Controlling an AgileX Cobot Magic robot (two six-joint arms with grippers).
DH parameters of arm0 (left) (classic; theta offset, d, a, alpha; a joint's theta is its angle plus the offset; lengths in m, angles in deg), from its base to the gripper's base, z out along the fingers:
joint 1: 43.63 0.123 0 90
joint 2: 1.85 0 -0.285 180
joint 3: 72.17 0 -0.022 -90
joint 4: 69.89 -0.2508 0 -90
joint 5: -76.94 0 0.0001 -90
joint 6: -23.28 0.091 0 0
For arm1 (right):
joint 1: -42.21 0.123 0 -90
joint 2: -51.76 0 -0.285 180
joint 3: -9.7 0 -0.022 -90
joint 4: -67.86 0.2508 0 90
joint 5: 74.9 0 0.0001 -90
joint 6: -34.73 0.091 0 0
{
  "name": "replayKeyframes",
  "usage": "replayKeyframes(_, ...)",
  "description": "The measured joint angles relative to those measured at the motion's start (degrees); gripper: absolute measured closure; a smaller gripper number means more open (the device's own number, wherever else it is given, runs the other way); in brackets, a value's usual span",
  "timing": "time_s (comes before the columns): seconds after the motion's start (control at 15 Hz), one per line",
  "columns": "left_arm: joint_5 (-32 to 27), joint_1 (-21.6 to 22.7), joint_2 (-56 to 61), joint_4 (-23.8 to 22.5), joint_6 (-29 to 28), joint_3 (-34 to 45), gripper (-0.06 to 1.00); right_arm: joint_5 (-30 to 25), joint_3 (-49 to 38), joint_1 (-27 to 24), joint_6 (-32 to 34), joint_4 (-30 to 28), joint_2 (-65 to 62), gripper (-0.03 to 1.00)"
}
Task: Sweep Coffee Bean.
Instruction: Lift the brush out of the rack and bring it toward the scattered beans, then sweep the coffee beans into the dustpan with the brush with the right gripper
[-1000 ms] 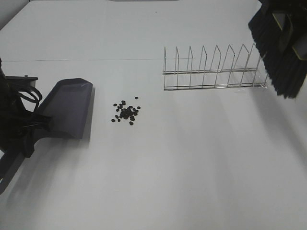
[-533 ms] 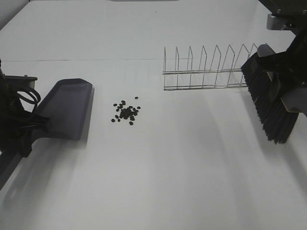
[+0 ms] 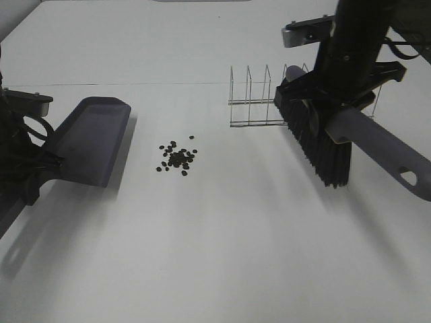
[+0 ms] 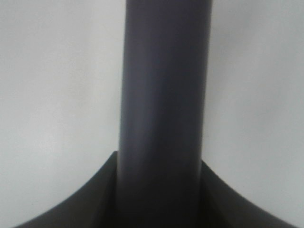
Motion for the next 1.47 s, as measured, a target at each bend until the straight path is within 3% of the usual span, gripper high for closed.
replayKeyframes(0.47, -0.46, -3.84, -6.76, -1.89, -2.35, -4.53, 0.61, -4.76, 18.05, 8.59, 0.40, -3.78, 17.70, 0.62)
replayKeyframes(0.73, -2.01, -5.73, -10.49, -1.26, -2.81, -8.14, 0.61, -4.76, 26.30, 9.80, 0.29, -3.27, 24.87, 0.62)
replayKeyframes(0.93, -3.50, -5.84, -12.55, -0.74, -2.69, -9.68, 0.61, -4.93, 31.68, 11.17, -0.80, -0.17, 28.48, 0.62)
replayKeyframes(1.27, -4.18, -5.84, -14.15, 0.29, -2.35, -9.80, 0.61, -4.41, 33.06, 12.03, -2.41, 6.82, 31.00, 0.63)
replayKeyframes(1.47, -4.53, -5.84, -14.27, 0.52, -2.35, -9.85, 0.61, -0.86, 33.17, 12.03, -3.27, 16.56, 33.63, 0.63)
